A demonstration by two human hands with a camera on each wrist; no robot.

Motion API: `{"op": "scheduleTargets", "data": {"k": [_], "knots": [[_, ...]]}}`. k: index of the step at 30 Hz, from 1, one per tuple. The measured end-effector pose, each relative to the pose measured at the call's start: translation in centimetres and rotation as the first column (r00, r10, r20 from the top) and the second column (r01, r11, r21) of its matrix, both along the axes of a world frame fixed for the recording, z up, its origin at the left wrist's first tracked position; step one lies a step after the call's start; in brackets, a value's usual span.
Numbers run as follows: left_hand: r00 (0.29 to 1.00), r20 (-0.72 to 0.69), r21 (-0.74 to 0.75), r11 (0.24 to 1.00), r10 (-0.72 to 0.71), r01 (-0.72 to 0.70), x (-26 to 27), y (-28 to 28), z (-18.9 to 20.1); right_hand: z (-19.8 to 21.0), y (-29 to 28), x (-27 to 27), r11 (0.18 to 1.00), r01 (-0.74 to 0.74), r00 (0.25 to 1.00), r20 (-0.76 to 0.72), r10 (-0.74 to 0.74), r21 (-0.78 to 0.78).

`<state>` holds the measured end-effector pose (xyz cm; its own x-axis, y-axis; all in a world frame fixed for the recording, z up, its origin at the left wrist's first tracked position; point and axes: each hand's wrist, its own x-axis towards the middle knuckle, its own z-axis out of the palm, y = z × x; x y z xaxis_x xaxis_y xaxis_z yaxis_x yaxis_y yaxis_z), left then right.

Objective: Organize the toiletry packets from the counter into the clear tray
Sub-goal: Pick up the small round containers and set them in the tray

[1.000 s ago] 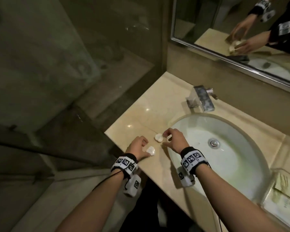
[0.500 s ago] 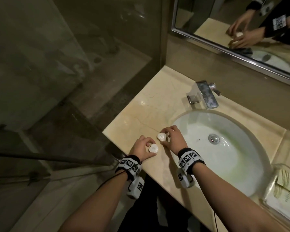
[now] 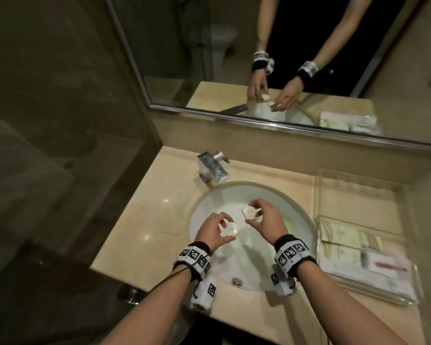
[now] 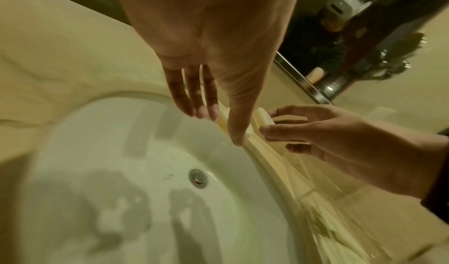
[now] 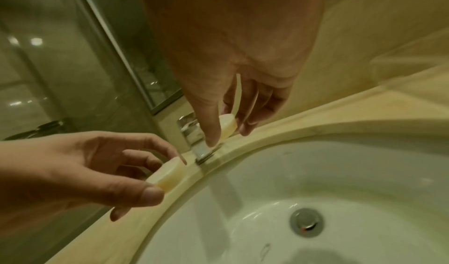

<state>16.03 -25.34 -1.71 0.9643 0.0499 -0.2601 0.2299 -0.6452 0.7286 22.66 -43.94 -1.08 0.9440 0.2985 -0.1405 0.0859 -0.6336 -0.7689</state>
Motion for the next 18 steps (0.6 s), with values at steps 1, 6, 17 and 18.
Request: {"op": "scheduleTargets", "data": {"k": [1, 6, 17, 18], "knots": [[0.999, 0.01, 0.006, 0.999, -0.038, 0.038, 0.7, -1.5, 0.4, 0.5, -1.7, 0.1, 0.999, 0.037, 0.999, 0.013, -0.037, 0.003], [0.979, 0.063, -0.008, 0.98, -0.196, 0.197, 3.5, -9.1, 2.3, 2.0, -10.1, -0.3, 0.976, 0.218, 0.973, 0.067, -0.219, 0.021], [0.935, 0.075, -0.104, 0.93, -0.346, 0.352, 7.1, -23.4, 3.6, 1.6, -25.1, -2.9, 0.831, 0.555, 0.832, 0.026, -0.554, -0.039], [0.928, 0.074, -0.12, 0.921, -0.365, 0.372, 7.3, -24.5, 3.5, 1.4, -26.2, -3.0, 0.809, 0.585, 0.81, 0.017, -0.586, -0.058]]}}
